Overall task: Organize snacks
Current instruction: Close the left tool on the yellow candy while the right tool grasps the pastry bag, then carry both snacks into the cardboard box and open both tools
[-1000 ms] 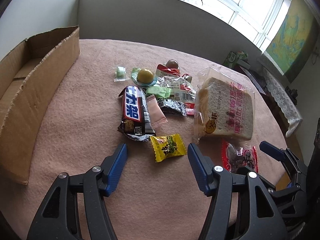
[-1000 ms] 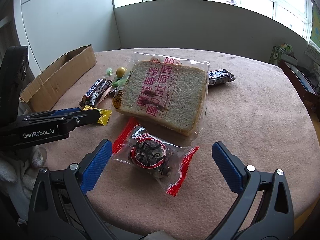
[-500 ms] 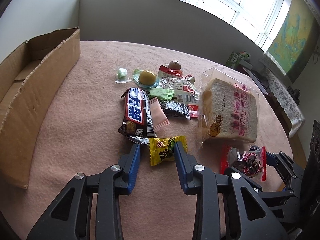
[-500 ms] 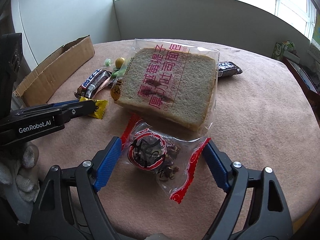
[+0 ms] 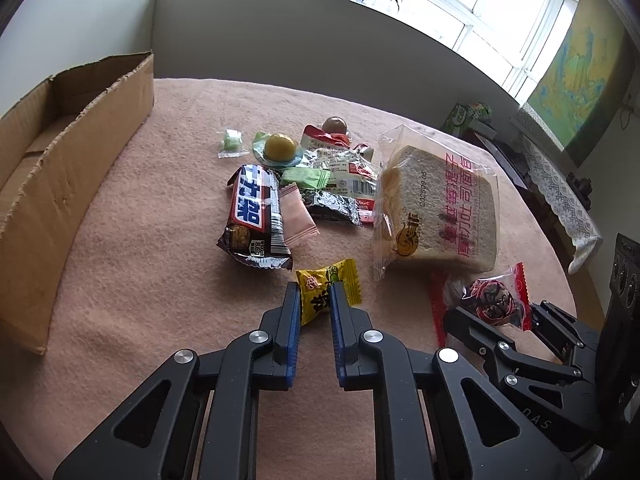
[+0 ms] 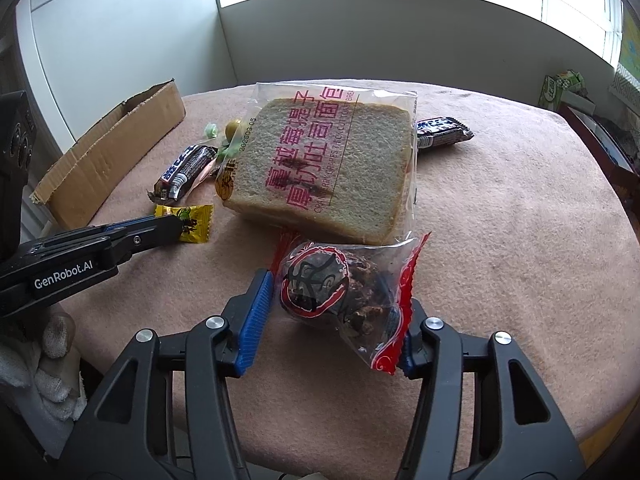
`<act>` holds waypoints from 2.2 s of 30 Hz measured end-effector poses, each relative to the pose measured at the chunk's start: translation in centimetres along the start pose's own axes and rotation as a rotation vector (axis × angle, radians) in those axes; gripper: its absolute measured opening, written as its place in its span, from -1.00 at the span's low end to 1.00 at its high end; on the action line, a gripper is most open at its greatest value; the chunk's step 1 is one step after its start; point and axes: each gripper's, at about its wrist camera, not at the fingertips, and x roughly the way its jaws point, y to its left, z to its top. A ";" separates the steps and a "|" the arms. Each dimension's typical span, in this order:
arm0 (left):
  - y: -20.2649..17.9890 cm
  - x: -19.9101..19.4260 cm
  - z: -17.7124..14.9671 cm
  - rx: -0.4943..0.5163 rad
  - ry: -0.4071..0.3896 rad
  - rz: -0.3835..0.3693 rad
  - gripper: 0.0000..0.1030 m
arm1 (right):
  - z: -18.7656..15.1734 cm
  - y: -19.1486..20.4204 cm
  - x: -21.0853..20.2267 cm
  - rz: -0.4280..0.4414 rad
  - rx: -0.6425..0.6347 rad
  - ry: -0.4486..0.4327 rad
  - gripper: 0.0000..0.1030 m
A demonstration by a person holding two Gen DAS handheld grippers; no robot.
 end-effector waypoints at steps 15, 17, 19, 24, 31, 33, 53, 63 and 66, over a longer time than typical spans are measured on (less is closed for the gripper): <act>-1.5 -0.5 -1.0 0.058 -0.018 -0.023 -0.85 | -0.3 -0.6 -0.2 0.008 0.029 -0.010 0.00; -1.5 -0.3 -1.0 0.062 -0.017 -0.023 -0.85 | -0.3 -0.6 -0.3 0.009 0.028 -0.009 0.00; -1.8 -0.3 -1.0 0.077 -0.017 -0.019 -0.85 | -0.3 -0.6 -0.4 0.008 0.031 -0.012 0.00; -1.6 -0.9 -0.8 0.056 -0.035 -0.031 -0.88 | -0.3 -0.7 -1.5 0.008 0.036 -0.031 -0.01; -1.2 -2.5 -0.5 0.043 -0.069 -0.038 -0.88 | 0.4 -0.2 -3.1 0.013 0.039 -0.066 -0.02; -0.9 -3.3 -0.4 0.036 -0.084 -0.041 -0.88 | 0.8 0.3 -3.6 0.018 0.029 -0.078 -0.02; 6.7 -11.7 2.3 -0.047 -0.287 0.121 -0.88 | 8.1 11.1 -3.1 0.169 -0.136 -0.152 -0.02; 13.7 -13.5 2.5 -0.150 -0.322 0.249 -0.88 | 10.6 19.3 0.0 0.259 -0.235 -0.136 -0.01; 15.1 -13.6 2.4 -0.180 -0.323 0.271 -0.88 | 10.7 21.2 0.7 0.289 -0.252 -0.126 -0.01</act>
